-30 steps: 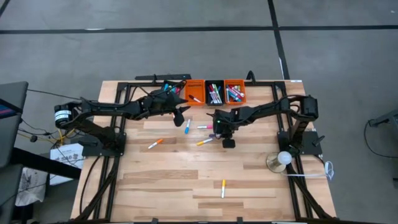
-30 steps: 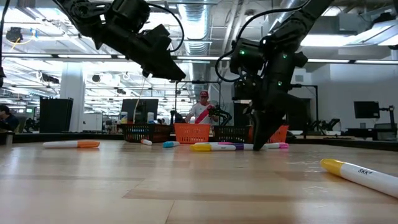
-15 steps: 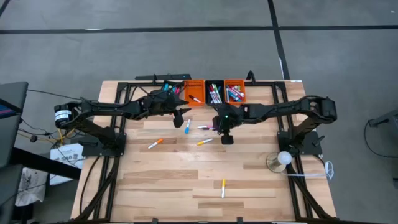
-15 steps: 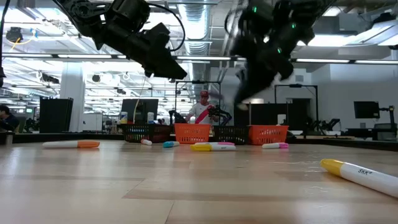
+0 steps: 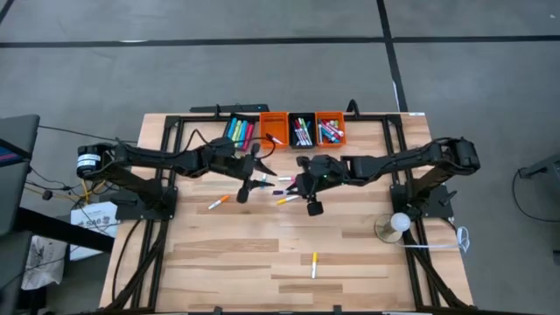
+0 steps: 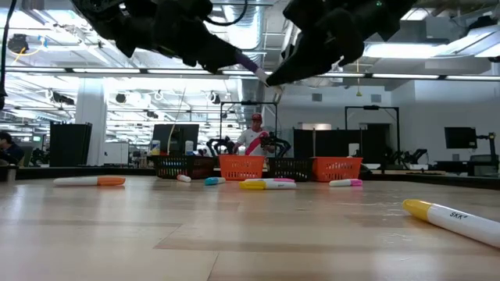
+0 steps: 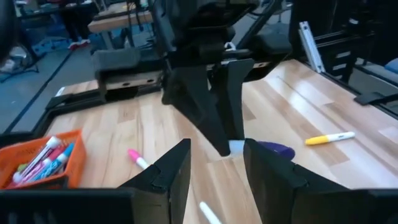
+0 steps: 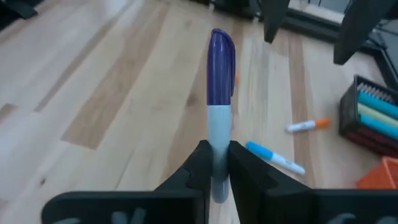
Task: Pick & Place Markers
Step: Put the small violet highlighter pen into the left orange basket
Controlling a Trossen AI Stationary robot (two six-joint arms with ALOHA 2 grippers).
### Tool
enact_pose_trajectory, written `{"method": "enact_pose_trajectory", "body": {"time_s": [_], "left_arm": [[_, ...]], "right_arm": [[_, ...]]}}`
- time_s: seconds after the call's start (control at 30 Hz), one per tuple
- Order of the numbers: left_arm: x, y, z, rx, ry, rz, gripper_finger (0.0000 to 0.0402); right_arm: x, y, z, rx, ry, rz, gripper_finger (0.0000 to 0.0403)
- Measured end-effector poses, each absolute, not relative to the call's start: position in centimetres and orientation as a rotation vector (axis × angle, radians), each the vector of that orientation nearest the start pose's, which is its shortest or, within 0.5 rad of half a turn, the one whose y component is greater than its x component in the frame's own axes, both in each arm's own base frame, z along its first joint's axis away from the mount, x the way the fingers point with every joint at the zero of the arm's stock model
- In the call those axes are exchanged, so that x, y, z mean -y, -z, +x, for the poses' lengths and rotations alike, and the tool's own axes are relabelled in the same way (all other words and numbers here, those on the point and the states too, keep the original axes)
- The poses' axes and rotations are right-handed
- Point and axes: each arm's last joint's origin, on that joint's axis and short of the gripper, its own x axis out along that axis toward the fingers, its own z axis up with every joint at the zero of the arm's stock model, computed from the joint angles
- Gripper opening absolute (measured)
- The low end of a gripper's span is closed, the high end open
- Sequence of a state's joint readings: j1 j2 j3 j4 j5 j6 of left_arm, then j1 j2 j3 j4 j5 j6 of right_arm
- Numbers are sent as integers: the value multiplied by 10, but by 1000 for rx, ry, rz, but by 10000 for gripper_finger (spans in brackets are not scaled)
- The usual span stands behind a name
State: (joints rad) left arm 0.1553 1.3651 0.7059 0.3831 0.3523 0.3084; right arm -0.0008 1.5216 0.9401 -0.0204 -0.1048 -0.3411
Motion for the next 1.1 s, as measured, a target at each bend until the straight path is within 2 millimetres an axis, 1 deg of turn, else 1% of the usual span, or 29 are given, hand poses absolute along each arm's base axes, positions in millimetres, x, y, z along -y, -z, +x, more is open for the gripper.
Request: {"method": "enact_pose_trajectory", "body": {"time_s": [0.1, 0.3, 0.47, 0.6, 0.73, 0.93, 1.1], "left_arm": [[-33, -234, 286, -232, 241, 239, 145], [-33, -231, 287, -242, 242, 237, 145], [-33, -223, 291, -262, 253, 260, 145], [-31, -219, 295, -252, 262, 284, 145], [-30, -221, 297, -210, 259, 296, 145], [-27, -222, 298, -203, 268, 300, 145], [-21, -227, 298, -142, 350, 302, 145]], "right_arm": [[-8, -231, 325, -544, -214, -313, 37], [-16, -237, 329, -466, -231, -348, 22], [-16, -244, 332, -392, -220, -355, 33], [-11, -246, 333, -378, -198, -347, 31], [-4, -245, 332, -394, -172, -319, 24], [4, -243, 333, -405, -156, -299, 34], [7, -241, 333, -418, -140, -296, 28]]}}
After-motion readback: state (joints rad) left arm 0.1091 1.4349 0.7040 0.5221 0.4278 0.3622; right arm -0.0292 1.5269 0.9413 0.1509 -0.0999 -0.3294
